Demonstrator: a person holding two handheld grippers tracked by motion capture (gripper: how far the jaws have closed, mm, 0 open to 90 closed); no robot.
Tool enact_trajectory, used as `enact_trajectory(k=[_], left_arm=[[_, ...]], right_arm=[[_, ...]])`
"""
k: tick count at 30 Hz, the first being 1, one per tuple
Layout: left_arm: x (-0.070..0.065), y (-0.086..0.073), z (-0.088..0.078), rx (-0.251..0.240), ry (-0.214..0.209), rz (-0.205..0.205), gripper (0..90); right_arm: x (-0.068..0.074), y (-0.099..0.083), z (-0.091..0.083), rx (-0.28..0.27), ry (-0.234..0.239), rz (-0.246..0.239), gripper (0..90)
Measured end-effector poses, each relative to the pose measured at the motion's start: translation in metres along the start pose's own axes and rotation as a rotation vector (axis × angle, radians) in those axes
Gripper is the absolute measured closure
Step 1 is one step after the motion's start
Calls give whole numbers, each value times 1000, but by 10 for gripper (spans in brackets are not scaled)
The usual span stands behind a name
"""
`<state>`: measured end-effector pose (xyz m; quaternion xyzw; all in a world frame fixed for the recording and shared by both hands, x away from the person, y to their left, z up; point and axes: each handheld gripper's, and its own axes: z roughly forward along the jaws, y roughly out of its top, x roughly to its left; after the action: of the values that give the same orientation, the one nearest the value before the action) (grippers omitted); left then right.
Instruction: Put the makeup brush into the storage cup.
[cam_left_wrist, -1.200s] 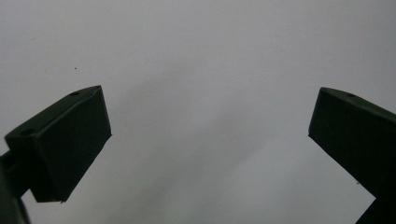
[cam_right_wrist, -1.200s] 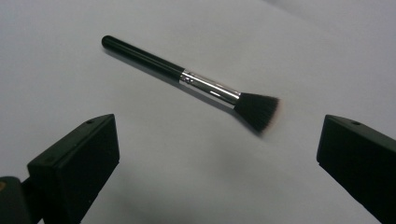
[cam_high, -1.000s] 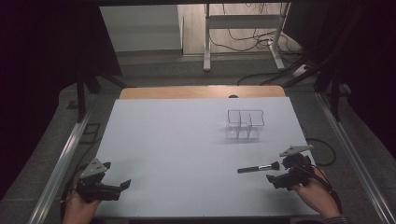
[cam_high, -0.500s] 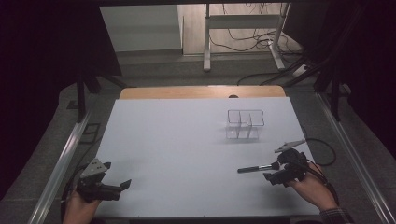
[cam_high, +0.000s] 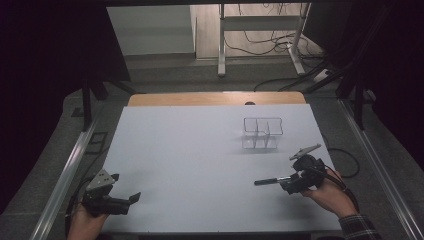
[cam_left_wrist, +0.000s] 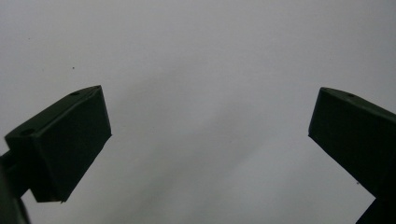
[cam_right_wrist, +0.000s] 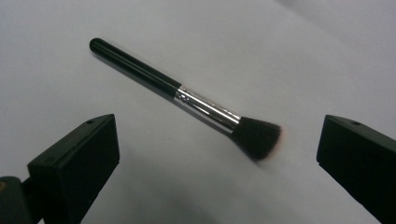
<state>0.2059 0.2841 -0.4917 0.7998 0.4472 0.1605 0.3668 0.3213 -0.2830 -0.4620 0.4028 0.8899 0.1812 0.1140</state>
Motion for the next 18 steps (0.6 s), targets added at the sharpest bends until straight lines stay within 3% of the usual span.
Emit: enact_trajectory(k=[18], left_arm=[[-1, 0, 3, 19, -6, 13, 0]], right_arm=[[7, 19, 10, 26, 32, -56, 0]])
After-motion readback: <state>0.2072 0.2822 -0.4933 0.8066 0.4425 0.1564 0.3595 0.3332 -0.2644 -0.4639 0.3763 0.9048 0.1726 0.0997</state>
